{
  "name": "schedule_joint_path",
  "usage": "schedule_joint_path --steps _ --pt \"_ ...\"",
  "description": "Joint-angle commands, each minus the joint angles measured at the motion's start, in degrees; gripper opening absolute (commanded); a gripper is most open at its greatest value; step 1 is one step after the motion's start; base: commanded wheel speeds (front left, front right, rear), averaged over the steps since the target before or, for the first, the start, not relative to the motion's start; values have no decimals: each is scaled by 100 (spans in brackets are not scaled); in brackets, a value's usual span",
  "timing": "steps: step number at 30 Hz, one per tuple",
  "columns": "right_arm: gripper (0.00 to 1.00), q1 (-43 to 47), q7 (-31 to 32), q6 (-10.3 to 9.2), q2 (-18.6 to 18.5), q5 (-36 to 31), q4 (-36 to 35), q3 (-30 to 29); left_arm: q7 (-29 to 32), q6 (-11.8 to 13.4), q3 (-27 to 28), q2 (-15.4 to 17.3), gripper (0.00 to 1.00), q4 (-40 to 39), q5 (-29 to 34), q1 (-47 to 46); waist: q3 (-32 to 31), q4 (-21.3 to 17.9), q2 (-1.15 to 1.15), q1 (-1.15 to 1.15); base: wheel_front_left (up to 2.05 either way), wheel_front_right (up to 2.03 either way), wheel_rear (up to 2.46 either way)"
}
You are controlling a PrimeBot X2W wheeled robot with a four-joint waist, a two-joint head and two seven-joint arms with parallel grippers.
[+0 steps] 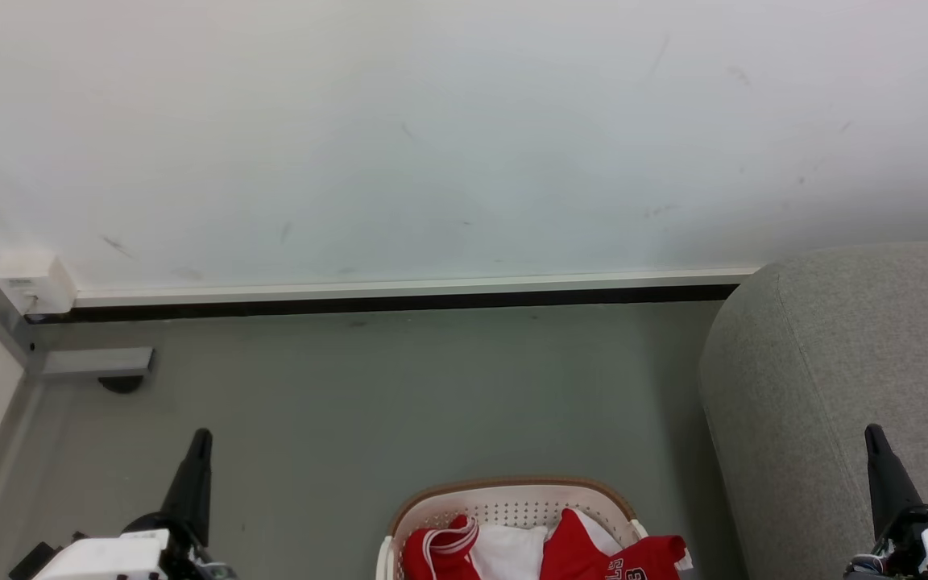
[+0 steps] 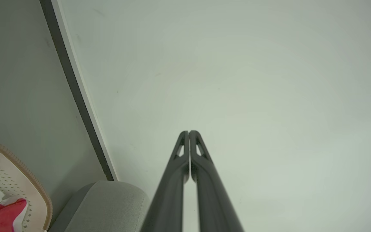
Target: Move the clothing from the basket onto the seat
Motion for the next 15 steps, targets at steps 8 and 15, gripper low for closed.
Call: schedule_joint_path --steps 8,15 --pt "0 -58 24 -11 -1 -38 8 -23 26 -37 11 42 0 4 -81 -44 0 0 -1 0 0 0 0" --pt "0 -58 24 -11 0 -38 8 -23 26 -37 11 42 0 4 -81 -44 0 0 -1 0 0 0 0"
